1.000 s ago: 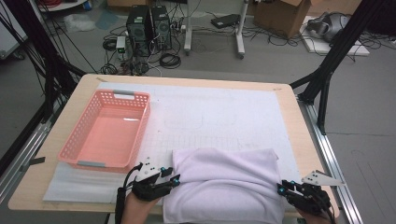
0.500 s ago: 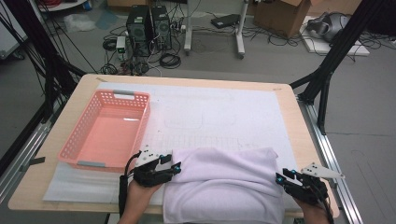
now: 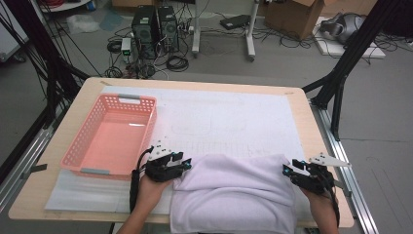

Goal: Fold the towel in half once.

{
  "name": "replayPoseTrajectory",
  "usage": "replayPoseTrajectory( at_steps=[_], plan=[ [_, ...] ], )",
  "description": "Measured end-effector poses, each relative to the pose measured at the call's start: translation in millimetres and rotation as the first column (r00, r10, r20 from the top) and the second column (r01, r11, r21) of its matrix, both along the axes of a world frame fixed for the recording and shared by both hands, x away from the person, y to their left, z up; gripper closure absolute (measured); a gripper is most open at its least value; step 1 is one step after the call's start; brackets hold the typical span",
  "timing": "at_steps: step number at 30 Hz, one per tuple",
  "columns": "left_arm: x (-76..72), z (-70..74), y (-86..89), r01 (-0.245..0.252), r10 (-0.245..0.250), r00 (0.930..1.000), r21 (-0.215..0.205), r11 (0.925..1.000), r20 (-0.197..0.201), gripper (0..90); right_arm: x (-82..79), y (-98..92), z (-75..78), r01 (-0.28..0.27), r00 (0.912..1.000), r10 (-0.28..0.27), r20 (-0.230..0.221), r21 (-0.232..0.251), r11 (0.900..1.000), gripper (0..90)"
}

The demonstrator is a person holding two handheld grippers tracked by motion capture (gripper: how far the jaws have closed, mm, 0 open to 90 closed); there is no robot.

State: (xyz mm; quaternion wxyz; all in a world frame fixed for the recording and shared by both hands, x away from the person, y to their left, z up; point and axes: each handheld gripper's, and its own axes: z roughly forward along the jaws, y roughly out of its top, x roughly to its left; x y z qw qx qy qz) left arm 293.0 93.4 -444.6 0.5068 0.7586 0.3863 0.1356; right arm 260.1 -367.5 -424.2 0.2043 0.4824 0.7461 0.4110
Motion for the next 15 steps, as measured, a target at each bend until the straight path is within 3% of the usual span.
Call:
replayPoseTrajectory(
  at_steps=[4, 7, 9, 11, 14, 15],
  plan=[
    [7.4, -5.2, -8.7, 0.024, -0.022, 0.9993, 0.055, 0.9982, -0.029, 52.6, 21.9, 11.0, -6.6, -0.005, 1.0, 0.005, -0.007, -0.023, 1.0, 38.1],
    [9.8, -6.0, -10.9, 0.042, -0.038, 0.9979, 0.072, 0.9965, -0.053, 51.5, 36.0, 17.9, -14.1, -0.031, 0.9985, 0.028, -0.046, -0.073, 0.997, 38.9],
    [12.7, -6.8, -12.0, 0.065, -0.059, 0.9949, 0.077, 0.9949, -0.081, 50.1, 41.8, 19.5, -17.8, -0.062, 0.9954, 0.056, -0.078, -0.069, 0.996, 44.8],
    [14.3, -7.5, -14.1, 0.074, -0.065, 0.9931, 0.095, 0.9927, -0.098, 49.0, 44.2, 18.5, -17.6, -0.082, 0.9935, 0.076, -0.085, -0.069, 0.994, 58.5],
    [11.4, -7.0, -17.9, 0.086, -0.076, 0.9944, 0.137, 0.9868, -0.073, 49.5, 43.4, 20.4, -17.2, -0.12, 0.9893, 0.113, -0.092, -0.072, 0.99, 75.1],
    [9.4, -6.7, -19.8, 0.112, -0.104, 0.9927, 0.152, 0.9819, -0.061, 59.9, 41.8, 22.5, -16.3, -0.121, 0.9896, 0.113, -0.089, -0.085, 0.989, 77.7]
  ],
)
